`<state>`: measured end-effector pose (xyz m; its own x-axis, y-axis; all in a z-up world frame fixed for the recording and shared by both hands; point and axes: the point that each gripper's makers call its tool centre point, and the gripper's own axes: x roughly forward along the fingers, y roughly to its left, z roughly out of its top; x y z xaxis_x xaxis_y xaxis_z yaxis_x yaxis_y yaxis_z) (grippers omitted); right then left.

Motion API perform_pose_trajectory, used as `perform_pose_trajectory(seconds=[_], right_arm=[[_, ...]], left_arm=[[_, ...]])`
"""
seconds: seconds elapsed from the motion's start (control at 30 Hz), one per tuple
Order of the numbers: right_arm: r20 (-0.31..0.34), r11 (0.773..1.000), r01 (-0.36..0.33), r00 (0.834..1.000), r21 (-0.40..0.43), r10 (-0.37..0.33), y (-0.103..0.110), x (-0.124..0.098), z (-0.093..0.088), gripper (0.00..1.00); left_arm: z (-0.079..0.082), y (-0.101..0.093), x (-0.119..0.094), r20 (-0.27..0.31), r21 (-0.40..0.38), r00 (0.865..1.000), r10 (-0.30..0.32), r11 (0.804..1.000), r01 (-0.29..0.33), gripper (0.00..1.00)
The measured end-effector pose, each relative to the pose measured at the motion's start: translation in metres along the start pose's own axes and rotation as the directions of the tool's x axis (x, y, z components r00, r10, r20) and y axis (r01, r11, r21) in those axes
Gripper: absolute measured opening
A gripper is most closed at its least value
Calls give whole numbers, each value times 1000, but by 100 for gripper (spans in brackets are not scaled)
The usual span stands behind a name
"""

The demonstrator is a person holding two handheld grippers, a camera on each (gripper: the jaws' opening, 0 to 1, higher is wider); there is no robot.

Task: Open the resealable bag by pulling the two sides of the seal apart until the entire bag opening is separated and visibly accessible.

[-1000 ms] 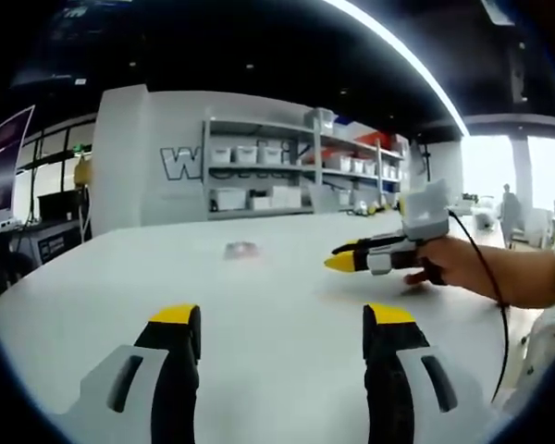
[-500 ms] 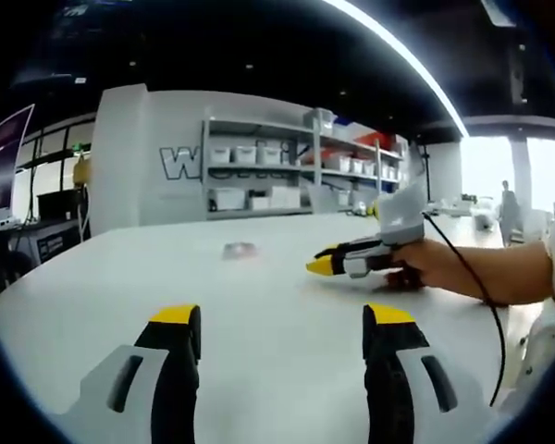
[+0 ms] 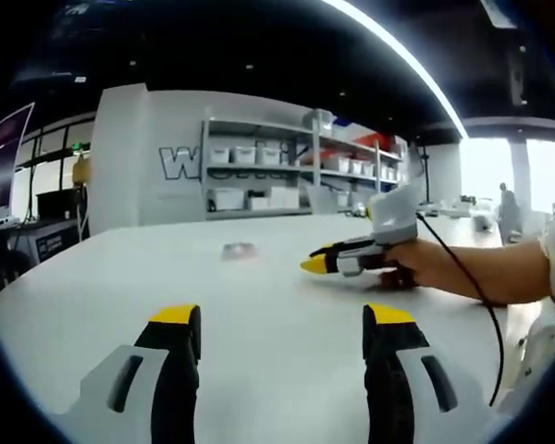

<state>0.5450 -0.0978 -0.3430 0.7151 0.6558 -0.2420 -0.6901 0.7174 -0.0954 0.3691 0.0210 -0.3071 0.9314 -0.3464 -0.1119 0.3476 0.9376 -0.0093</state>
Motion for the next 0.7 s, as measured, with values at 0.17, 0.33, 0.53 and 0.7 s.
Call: perform_pose_trajectory(seconds=[0.17, 0.33, 0.53, 0.7], right_arm=[[-7, 1000, 0, 1000, -3, 0, -3, 8, 2, 24], [-10, 1000, -1, 1000, -8, 1, -6, 17, 6, 24], [-17, 1000, -9, 1000, -21, 9, -5, 28, 9, 23], [-21, 999, -15, 1000, -32, 15, -8, 41, 11, 23]], left_arm=[[0, 0, 0, -4, 0, 1000, 0, 1000, 0, 71], [1, 0, 0, -4, -2, 1000, 0, 1000, 0, 71], [3, -1, 1, -4, -4, 1000, -4, 1000, 4, 71], [3, -1, 1, -6, -4, 1000, -3, 1000, 3, 71]])
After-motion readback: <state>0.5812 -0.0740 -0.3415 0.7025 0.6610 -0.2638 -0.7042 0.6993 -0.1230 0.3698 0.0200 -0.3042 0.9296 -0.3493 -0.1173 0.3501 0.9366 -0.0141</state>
